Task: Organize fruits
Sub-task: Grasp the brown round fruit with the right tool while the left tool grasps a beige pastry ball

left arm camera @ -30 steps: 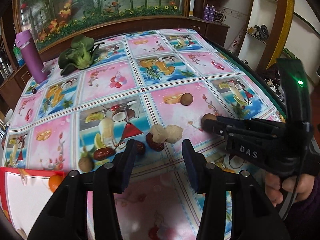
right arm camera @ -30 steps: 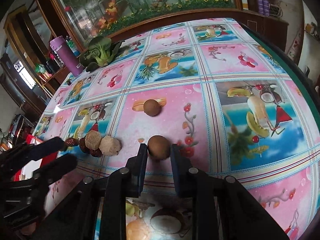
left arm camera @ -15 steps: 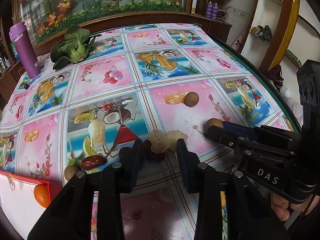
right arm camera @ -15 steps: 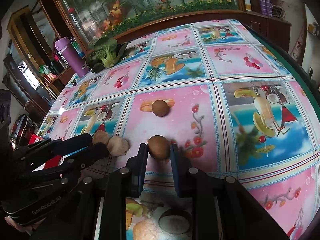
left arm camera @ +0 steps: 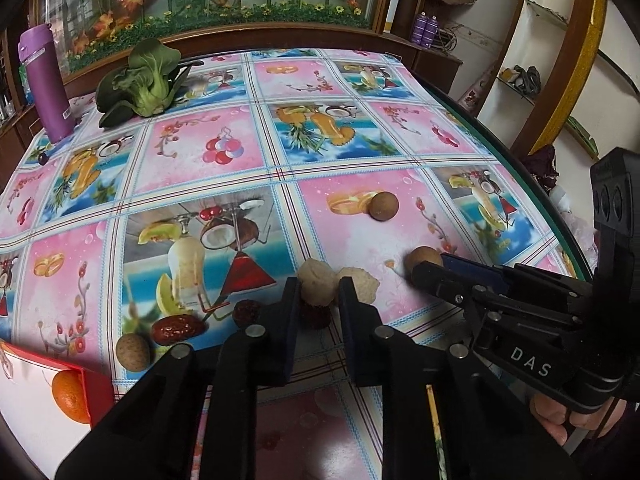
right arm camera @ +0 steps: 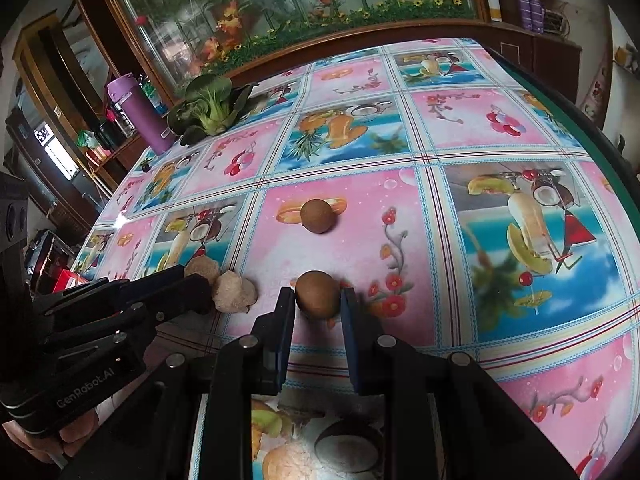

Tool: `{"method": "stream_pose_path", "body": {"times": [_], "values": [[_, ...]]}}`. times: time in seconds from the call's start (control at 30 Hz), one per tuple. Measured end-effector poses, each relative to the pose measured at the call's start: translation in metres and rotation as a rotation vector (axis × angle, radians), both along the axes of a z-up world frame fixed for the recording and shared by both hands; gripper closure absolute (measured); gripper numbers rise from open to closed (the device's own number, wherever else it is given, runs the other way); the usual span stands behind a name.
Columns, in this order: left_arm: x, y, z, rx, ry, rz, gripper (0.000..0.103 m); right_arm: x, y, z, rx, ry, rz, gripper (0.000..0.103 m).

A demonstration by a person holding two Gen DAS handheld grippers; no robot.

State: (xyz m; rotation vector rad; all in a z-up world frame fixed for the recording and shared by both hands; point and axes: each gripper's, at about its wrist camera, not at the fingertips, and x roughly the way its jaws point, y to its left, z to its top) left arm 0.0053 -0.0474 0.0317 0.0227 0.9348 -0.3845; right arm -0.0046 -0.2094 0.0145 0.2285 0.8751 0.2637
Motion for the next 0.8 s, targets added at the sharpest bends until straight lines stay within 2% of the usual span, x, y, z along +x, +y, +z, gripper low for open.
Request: {"method": "stream_pose_path", "body": {"times": [0.3, 0.8], "values": [[-0.017, 0.009, 0.003, -0.044, -0.002, 0.019, 0.083, -0.001, -0.003, 0.001, 0.006, -0.01, -0.013, 0.081], [-0.081, 0.058, 0.022, -0.116, -0.062, 0.166, 0.083, -0.005, 0.0, 0.006, -0.012, -0.055, -0.001, 0.081]]}}
